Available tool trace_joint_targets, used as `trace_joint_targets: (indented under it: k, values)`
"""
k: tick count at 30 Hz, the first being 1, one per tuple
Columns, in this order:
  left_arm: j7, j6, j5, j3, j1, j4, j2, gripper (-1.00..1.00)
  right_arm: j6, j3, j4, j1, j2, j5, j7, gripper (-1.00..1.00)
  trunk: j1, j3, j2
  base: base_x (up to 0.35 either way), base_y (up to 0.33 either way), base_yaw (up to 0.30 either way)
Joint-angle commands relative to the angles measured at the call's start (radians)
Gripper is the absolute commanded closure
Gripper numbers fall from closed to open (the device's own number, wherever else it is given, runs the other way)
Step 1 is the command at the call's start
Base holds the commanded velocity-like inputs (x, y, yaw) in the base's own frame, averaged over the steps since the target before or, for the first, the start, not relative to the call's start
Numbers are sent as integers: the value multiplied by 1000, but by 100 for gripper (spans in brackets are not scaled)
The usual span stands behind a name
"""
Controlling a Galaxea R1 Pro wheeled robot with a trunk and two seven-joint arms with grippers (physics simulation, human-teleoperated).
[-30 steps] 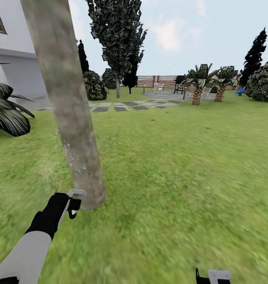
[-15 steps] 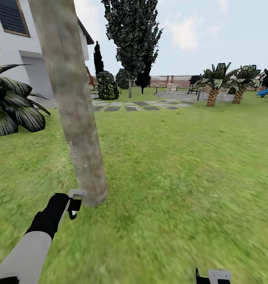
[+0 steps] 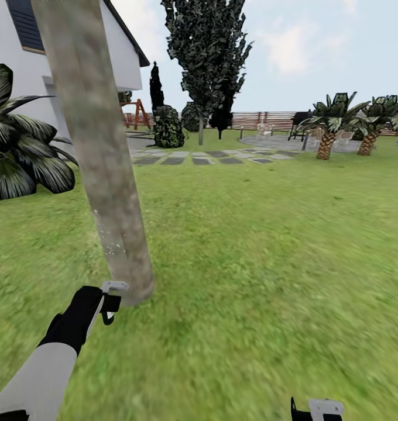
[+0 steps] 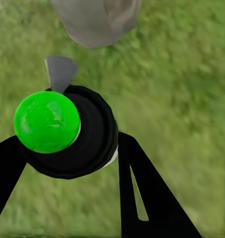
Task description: In the garden, pick up the pesticide atomizer on the floor and spray pesticide onto both trees until each tree trunk is fully covered.
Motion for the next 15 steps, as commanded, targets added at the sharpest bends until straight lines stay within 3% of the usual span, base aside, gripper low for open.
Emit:
trace_joint_targets:
  k: [1, 9, 15]
  values:
    - [-4, 3, -14, 1, -1, -2, -1, 100, -2, -5, 1, -1, 0, 11, -6, -100, 0, -1, 0, 0, -276, 274]
    - [-1, 3, -14, 2, -1, -4, -1, 100, -2, -5, 1, -1, 0, 11, -6, -100, 0, -1, 0, 51, -273, 265]
    - [-1, 3, -14, 3, -1, -4, -1, 100, -2, -5, 1, -1, 0, 11, -5, -100, 0, -1, 0, 215, -215, 26]
